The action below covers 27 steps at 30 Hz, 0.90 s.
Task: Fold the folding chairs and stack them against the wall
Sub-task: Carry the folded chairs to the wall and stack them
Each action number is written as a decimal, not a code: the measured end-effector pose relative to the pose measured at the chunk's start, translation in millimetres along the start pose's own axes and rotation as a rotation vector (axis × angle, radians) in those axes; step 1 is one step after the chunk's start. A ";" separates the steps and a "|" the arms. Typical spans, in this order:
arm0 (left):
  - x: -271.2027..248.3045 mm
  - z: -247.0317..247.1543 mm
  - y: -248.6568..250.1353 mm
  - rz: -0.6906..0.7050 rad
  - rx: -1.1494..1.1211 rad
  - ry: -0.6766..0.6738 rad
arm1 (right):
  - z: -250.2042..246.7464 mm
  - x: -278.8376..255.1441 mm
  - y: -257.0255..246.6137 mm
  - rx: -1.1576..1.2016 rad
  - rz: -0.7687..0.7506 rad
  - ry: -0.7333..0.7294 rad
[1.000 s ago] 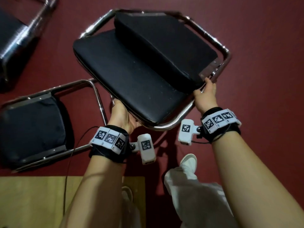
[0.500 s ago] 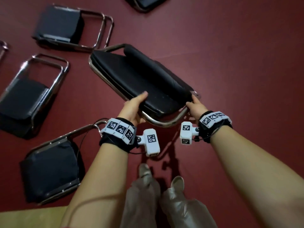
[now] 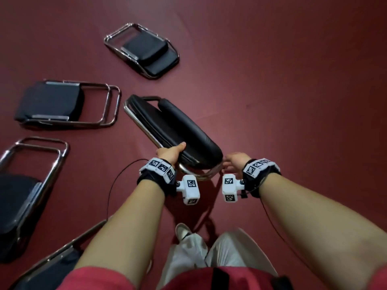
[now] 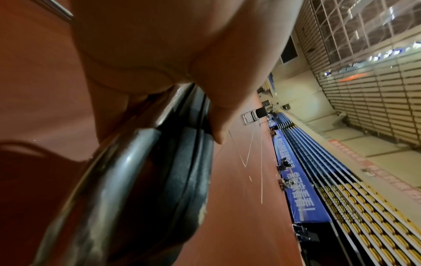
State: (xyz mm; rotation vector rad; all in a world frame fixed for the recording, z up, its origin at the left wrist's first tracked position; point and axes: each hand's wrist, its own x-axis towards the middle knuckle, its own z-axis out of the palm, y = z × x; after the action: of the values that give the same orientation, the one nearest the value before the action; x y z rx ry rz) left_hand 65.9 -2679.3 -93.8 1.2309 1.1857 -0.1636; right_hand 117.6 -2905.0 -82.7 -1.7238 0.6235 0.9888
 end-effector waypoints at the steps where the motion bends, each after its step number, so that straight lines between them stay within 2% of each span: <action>1: 19.7 1.1 3.1 0.011 0.035 0.002 | -3.0 -9.4 -16.0 0.027 -0.024 0.014; 4: 79.2 2.9 11.2 0.000 0.102 0.033 | -11.5 -13.7 -53.7 -0.017 -0.148 0.076; 6: 60.6 6.7 43.3 0.002 0.138 0.037 | -16.5 -8.2 -79.3 -0.177 -0.274 0.124; 8: 5.9 11.3 91.9 0.042 0.176 0.001 | -18.3 -4.6 -104.8 -0.425 -0.375 0.138; 9: -1.6 12.8 106.0 0.064 0.191 0.007 | -18.4 -2.0 -116.1 -0.509 -0.406 0.142; 14: 21.9 10.0 153.4 0.159 0.269 0.130 | -6.2 16.1 -190.0 -0.677 -0.586 0.013; 17: 35.1 0.6 171.7 0.166 0.386 0.153 | 4.1 21.8 -232.4 -0.842 -0.713 0.008; 23: 67.7 -30.4 197.9 0.165 0.441 0.068 | 57.8 53.9 -292.7 -1.028 -0.872 -0.030; 27: 99.6 -46.9 227.2 0.233 0.449 -0.010 | 107.1 79.2 -317.0 -1.157 -0.980 0.003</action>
State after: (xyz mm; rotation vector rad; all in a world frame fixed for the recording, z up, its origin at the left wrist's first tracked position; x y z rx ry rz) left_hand 231.9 -2504.4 -19.3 1.7488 1.0158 -0.2708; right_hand 373.0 -2688.5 -4.7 -2.5487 -0.9755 0.5894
